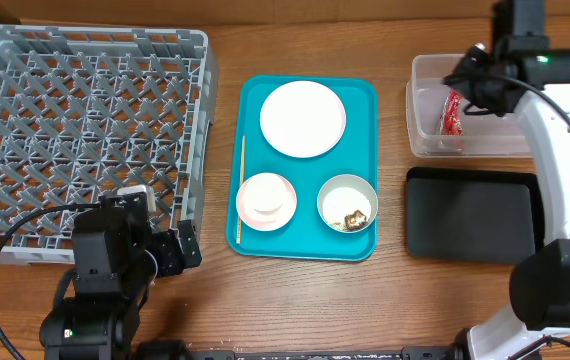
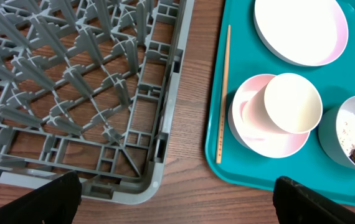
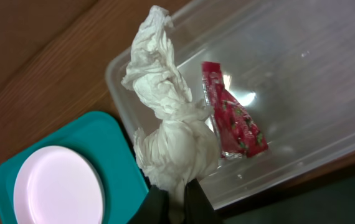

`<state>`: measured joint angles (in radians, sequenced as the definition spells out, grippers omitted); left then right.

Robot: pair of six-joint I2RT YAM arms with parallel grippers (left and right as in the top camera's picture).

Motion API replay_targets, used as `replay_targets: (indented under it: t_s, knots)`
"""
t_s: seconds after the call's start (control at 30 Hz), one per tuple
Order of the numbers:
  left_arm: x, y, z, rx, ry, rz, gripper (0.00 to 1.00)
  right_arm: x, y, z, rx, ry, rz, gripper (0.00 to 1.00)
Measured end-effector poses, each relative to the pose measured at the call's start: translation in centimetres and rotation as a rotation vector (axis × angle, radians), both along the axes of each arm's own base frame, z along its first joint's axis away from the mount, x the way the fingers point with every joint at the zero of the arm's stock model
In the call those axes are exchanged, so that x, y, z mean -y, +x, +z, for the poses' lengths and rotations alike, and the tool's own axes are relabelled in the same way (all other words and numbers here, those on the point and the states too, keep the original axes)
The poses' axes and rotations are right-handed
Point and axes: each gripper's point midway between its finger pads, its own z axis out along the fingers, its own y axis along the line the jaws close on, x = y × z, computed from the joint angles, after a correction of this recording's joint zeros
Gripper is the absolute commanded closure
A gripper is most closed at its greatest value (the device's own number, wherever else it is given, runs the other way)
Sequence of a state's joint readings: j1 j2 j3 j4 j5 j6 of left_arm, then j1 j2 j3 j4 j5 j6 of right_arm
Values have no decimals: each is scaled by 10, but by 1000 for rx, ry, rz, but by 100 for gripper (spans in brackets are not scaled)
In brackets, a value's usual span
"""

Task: Sort waste into correct bins and load items into the dishwasher
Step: 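Drop the white tissue into the clear bin with right gripper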

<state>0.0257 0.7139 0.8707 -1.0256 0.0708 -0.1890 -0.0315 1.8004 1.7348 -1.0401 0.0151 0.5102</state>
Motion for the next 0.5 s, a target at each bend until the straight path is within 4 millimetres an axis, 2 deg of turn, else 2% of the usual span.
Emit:
replay_targets:
  t_s: [0.1, 0.13, 0.17, 0.23, 0.3, 0.4, 0.5]
  knots:
    - [0, 0, 0, 0, 0, 0, 0, 10, -2, -5, -8, 41, 4, 23]
    - [0, 0, 0, 0, 0, 0, 0, 12, -2, -4, -4, 45, 9, 14]
    - [0, 0, 0, 0, 0, 0, 0, 13, -1, -4, 1, 49, 15, 12]
    - [0, 0, 0, 0, 0, 0, 0, 13, -1, -3, 3, 57, 34, 12]
    - [0, 0, 0, 0, 0, 0, 0, 10, -5, -6, -16, 65, 56, 17]
    - [0, 0, 0, 0, 0, 0, 0, 3, -18, -8, -60, 77, 105, 30]
    - [0, 0, 0, 1, 0, 0, 0, -8, -42, 0, -103, 98, 175, 55]
